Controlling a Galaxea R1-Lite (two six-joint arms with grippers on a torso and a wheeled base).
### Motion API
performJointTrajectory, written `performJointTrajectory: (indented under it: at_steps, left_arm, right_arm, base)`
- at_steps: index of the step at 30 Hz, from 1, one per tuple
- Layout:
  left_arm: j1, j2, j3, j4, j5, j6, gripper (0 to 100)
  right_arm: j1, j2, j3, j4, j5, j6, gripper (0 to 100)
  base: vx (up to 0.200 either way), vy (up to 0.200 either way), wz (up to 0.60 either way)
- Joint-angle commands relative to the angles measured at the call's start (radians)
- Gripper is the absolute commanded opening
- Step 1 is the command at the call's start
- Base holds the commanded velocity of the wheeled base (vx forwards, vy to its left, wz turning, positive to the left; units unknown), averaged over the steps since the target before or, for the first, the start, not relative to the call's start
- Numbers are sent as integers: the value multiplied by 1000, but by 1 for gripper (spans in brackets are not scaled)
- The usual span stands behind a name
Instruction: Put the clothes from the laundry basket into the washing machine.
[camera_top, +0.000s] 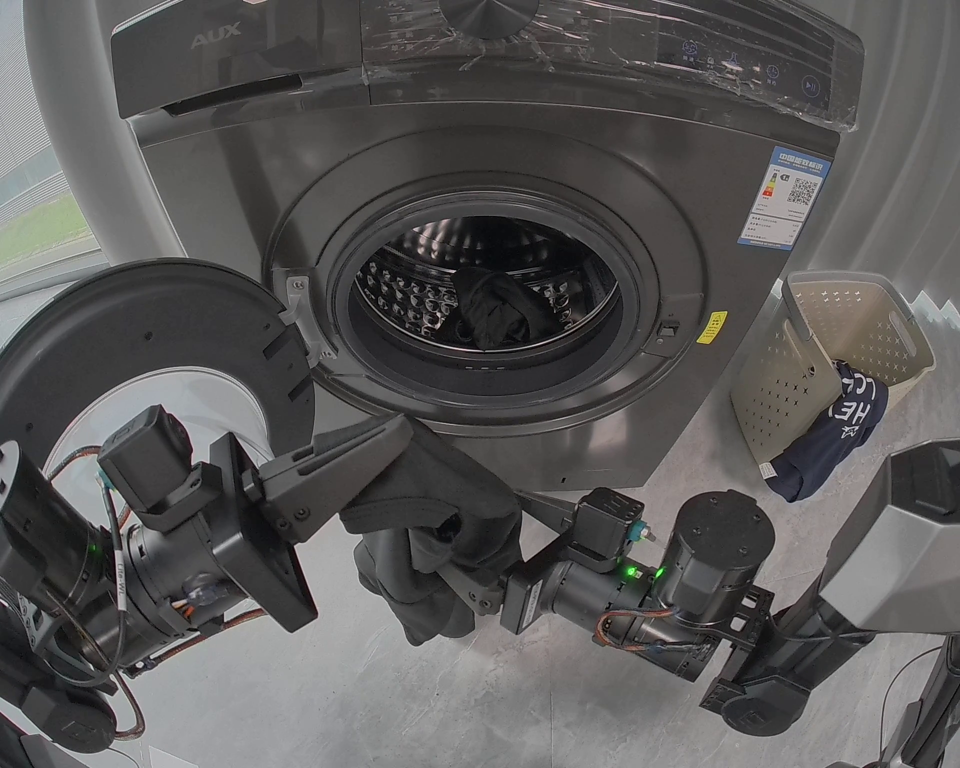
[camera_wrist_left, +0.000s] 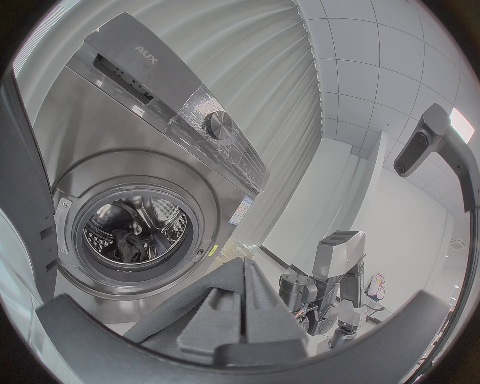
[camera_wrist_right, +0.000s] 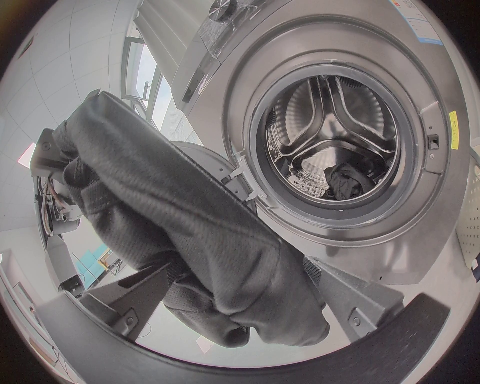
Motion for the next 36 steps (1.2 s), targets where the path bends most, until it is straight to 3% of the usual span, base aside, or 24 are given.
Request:
performJointTrajectory:
  at_steps: [1, 2, 3, 7, 10, 18, 28, 29, 36]
  left_arm:
    - [0, 4, 0, -1, 0, 0, 0]
    - [0, 4, 2, -1, 0, 0, 0]
    - [0, 5, 3, -1, 0, 0, 0]
    - [1, 13, 5, -1, 0, -3, 0]
    - [1, 17, 3, -1, 1, -25, 0]
    - [1, 22, 3, -1, 0, -28, 0]
    - [15, 74, 17, -1, -3, -25, 0]
    - [17, 88, 14, -2, -3, -26, 100]
    - [54, 165, 18, -1, 10, -22, 100]
  right_arm:
    - [-5, 39, -22, -14, -1, -3, 100]
    - [-7, 39, -22, -19, -1, -4, 100]
    - [-8, 37, -20, -24, -1, -10, 0]
    - [-19, 16, -12, -33, 1, -17, 0]
    - [-46, -46, 5, -31, 1, -18, 0]
    - [-88, -141, 41, -19, 1, -32, 0]
    - [-42, -190, 101, -33, -1, -27, 0]
    - [-34, -191, 101, -33, -1, -26, 0]
    - [-8, -231, 98, -33, -1, -21, 0]
  base:
    - [0, 0, 0]
    - [0, 0, 0]
    - [0, 0, 0]
    - [0, 0, 0]
    - [0, 0, 0]
    - [0, 0, 0]
    - [0, 0, 0]
    - [0, 0, 0]
    - [0, 0, 0]
